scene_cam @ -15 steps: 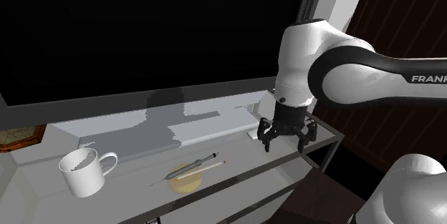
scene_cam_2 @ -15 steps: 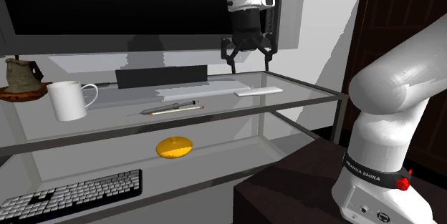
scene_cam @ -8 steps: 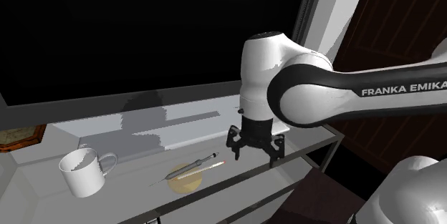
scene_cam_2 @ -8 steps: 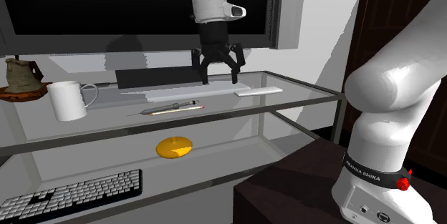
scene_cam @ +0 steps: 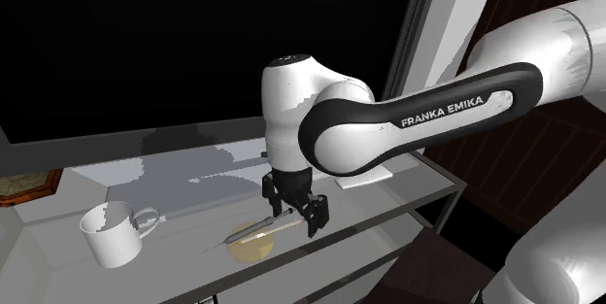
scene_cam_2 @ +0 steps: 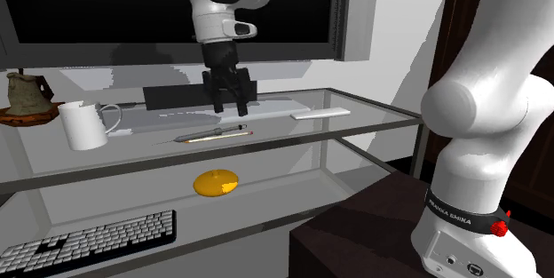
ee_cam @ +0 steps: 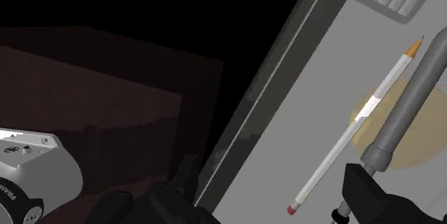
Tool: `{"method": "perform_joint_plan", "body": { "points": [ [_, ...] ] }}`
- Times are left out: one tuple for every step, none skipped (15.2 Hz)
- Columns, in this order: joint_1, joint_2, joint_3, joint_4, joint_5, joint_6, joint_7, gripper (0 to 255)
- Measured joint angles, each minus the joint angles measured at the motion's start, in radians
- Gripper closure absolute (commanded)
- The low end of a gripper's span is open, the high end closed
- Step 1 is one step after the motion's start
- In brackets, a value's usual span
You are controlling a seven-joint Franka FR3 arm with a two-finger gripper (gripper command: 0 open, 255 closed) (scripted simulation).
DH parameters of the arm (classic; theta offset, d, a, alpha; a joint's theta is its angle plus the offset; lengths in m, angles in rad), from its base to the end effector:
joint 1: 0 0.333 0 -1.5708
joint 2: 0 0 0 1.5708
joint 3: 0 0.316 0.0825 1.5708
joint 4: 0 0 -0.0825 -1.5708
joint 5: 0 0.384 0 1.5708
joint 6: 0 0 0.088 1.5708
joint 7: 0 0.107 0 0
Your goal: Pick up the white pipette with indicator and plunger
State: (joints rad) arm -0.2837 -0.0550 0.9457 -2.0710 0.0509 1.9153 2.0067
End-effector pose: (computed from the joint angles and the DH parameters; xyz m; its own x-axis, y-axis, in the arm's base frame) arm 0.4104 0.3297 0.4347 0.2036 -0.9777 0.0510 -0.9740 -0.1970 0.1116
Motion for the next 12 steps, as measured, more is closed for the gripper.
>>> {"method": "perform_joint_plan", "body": {
  "points": [
    [0.0, 0.048, 0.012, 0.027, -0.042, 0.0, 0.072, 0],
    [0.003, 0.116, 0.017, 0.069, -0.098, -0.001, 0.143, 0],
    [0.023, 0.187, 0.018, 0.108, -0.158, 0.0, 0.224, 0],
    [0.049, 0.249, 0.008, 0.15, -0.209, -0.006, 0.298, 0],
    [0.077, 0.297, -0.005, 0.19, -0.247, -0.016, 0.363, 0],
    [0.106, 0.35, -0.026, 0.233, -0.288, -0.023, 0.419, 0],
    [0.141, 0.409, -0.053, 0.29, -0.33, -0.039, 0.472, 0],
    [0.162, 0.439, -0.069, 0.317, -0.351, -0.044, 0.505, 0],
    [0.174, 0.455, -0.077, 0.33, -0.361, -0.045, 0.524, 0],
    [0.183, 0.469, -0.085, 0.336, -0.372, -0.041, 0.535, 0],
    [0.189, 0.478, -0.089, 0.335, -0.379, -0.034, 0.543, 0],
    [0.19, 0.482, -0.092, 0.325, -0.384, -0.021, 0.549, 0]
  ]
}}
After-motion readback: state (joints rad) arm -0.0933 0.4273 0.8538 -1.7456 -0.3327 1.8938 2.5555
